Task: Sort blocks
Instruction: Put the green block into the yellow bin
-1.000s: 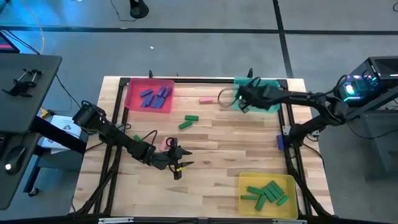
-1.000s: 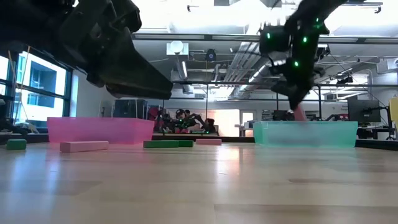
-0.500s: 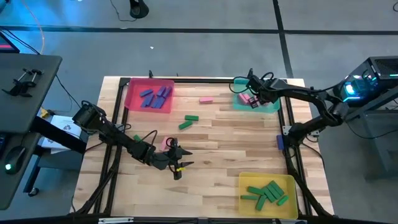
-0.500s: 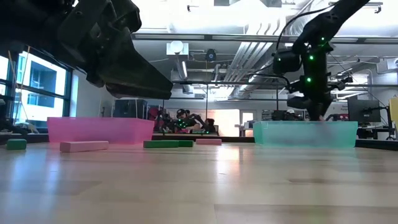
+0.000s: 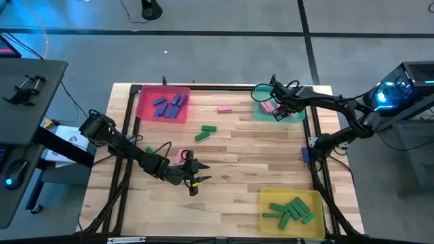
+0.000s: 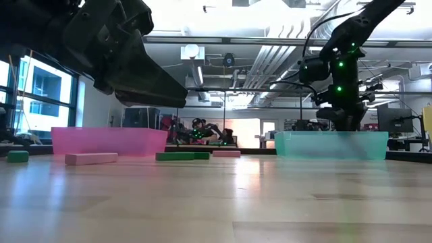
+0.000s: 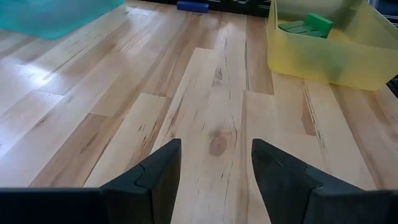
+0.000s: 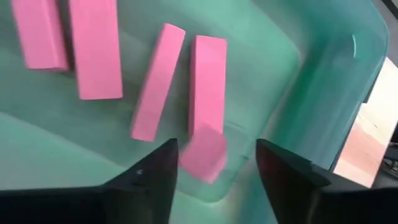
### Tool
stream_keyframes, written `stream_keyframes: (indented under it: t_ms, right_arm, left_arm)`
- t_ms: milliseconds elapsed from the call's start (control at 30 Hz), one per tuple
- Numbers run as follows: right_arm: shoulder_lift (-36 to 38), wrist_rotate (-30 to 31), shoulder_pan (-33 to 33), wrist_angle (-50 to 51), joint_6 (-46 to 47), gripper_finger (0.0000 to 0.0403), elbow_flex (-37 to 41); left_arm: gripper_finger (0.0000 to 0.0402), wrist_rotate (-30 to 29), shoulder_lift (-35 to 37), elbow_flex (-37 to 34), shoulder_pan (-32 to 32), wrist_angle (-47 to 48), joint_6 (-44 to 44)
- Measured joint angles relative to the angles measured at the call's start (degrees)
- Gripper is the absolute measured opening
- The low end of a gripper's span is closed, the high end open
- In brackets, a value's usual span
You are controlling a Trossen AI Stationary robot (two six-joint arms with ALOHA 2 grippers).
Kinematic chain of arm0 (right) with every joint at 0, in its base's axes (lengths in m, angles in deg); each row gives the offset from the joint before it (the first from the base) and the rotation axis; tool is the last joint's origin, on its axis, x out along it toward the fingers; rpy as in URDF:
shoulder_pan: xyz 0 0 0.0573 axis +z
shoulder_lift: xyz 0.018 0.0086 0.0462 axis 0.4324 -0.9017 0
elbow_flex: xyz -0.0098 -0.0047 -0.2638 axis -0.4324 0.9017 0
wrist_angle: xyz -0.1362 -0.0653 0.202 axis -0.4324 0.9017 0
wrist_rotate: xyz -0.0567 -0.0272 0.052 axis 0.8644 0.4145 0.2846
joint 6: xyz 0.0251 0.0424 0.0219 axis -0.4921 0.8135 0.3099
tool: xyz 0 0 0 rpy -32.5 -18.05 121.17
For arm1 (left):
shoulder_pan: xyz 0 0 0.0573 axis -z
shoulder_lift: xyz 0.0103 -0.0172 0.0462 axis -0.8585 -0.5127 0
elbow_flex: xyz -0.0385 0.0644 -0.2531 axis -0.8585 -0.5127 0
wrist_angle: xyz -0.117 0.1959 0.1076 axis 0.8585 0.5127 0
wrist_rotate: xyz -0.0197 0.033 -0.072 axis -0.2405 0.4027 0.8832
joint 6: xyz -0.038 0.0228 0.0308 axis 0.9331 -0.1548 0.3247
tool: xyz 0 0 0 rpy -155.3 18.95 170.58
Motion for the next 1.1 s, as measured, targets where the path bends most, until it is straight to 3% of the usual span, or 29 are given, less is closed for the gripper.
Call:
stream_keyframes:
  t_ms: [167, 300, 500, 633, 767, 867, 1100]
  right_arm:
    - [3.4, 0.1, 1.7, -1.4, 0.8, 0.0234, 0.0]
    - [8.2, 0.4, 8.4, -5.1, 2.9, 0.0235, 0.1]
    - [14.9, 4.9, 26.3, -14.5, 8.1, 0.0236, 0.1]
    - [14.7, 9.7, 40.9, -23.9, 10.2, 0.0236, 0.1]
    - [10.5, 16.2, 53.9, -33.4, 10.8, 0.0236, 0.1]
    - [5.0, 20.6, 61.3, -41.5, 10.5, 0.0236, 0.1]
    - [-8.1, 21.6, 69.2, -55.9, 4.8, 0.0236, 0.1]
  left_arm:
    - [0.0184, 0.0, 0.0, 0.0, 0.0, 0.0, 0.0]
    - [0.0184, -0.8, 0.0, 0.0, 0.0, 0.0, 0.0]
    - [0.0184, -1.5, 0.5, 0.0, 0.0, 0.1, 0.1]
    - [0.0184, -1.5, 3.6, 0.0, 0.0, 4.0, 1.5]
    - [0.0184, -1.5, 10.2, 0.0, 0.6, 16.9, 5.9]
    - [0.0184, -1.5, 16.9, 0.0, 1.5, 32.2, 14.8]
    - [0.0184, -2.2, 33.4, 0.0, 5.1, 66.5, 38.3]
